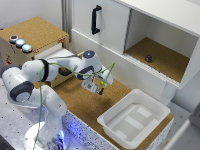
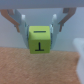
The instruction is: Put the yellow block inside the box
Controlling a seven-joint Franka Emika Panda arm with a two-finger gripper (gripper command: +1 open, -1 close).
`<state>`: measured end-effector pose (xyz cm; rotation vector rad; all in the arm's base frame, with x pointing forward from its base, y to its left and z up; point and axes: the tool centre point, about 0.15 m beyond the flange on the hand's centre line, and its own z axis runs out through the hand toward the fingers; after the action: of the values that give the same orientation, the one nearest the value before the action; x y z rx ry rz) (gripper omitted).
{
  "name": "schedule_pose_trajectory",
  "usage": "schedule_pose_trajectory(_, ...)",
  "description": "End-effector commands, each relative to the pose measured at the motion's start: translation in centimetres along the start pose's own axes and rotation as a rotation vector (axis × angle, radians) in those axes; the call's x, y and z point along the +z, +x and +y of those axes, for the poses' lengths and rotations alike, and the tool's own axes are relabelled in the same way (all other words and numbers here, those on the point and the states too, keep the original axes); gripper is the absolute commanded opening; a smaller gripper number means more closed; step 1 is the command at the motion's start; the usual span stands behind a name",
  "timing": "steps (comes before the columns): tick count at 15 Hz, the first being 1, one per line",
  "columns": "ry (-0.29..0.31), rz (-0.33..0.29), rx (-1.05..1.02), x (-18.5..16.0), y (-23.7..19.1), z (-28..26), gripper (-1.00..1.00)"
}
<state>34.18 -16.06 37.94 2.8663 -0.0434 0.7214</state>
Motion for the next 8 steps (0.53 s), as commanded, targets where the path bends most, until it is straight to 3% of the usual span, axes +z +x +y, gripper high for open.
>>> schedule_pose_trajectory(1,-0.029,-0.035,0.051,0.8,-0.3,10.5,-1.0)
schedule_pose_trajectory(3,-0.026,-0.042,0.071,1.6,-1.5,14.6,-1.0)
schedule_pose_trajectory(8,0.087,-0.071,0.13,5.3,-3.6,24.5,-1.0)
